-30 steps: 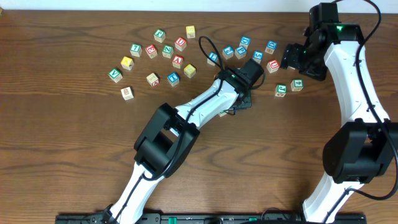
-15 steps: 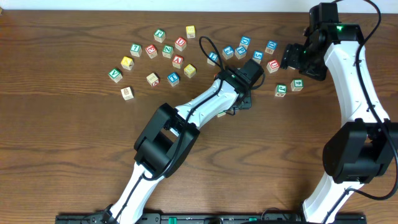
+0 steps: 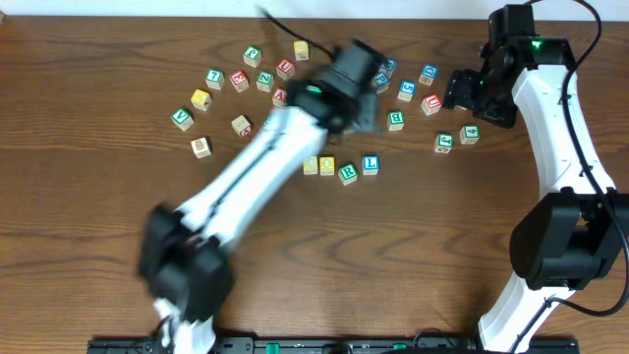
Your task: Spell out CORL
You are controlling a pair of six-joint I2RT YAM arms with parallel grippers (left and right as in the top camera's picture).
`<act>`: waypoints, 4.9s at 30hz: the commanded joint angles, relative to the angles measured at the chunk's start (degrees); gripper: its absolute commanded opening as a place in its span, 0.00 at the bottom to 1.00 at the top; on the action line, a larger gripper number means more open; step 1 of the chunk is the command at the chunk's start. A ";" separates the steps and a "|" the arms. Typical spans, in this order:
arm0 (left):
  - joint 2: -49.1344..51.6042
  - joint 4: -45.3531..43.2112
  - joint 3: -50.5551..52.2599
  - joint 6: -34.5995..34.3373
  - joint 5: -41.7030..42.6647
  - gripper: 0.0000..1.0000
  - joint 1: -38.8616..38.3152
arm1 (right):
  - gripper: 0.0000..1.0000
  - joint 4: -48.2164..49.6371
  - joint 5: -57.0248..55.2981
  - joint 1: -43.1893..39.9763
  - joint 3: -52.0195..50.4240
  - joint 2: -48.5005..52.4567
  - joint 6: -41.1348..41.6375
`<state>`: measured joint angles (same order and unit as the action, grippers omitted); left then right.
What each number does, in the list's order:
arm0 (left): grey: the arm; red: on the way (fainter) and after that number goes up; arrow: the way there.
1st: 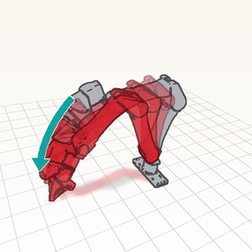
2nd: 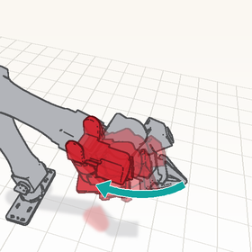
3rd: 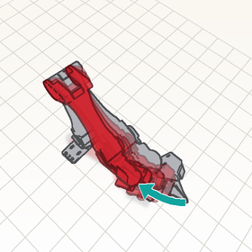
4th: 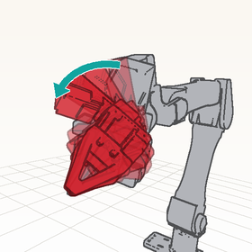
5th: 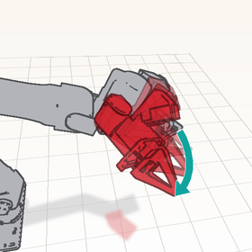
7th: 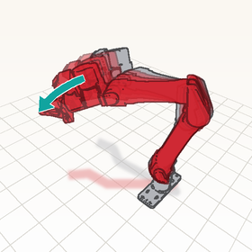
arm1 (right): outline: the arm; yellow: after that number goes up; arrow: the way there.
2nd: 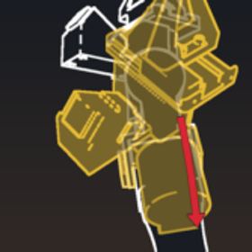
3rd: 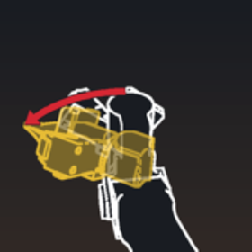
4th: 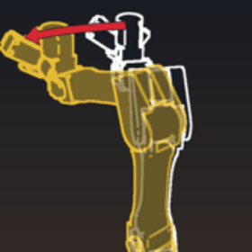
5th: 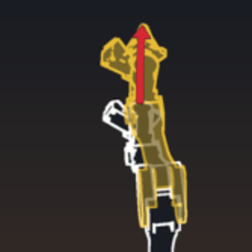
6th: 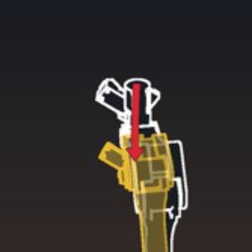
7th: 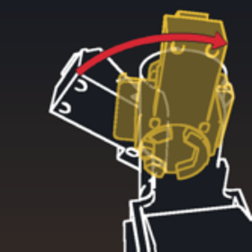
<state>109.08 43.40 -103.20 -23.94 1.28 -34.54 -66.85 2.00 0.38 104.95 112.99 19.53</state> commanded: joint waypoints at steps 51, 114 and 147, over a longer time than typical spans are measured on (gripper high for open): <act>-11.67 14.25 -1.22 4.42 -0.83 0.47 32.65 | 0.01 17.49 6.10 30.03 -23.26 4.85 0.98; -11.65 14.43 -1.16 4.44 -0.83 0.47 32.65 | 0.01 18.53 5.70 21.73 -20.76 5.27 7.91; -11.65 14.43 -1.16 4.44 -0.83 0.47 32.65 | 0.02 13.81 5.92 23.91 -7.93 5.40 -0.98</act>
<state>96.99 57.69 -104.44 -20.67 0.95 -2.07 -52.07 8.95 24.93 91.26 118.67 21.41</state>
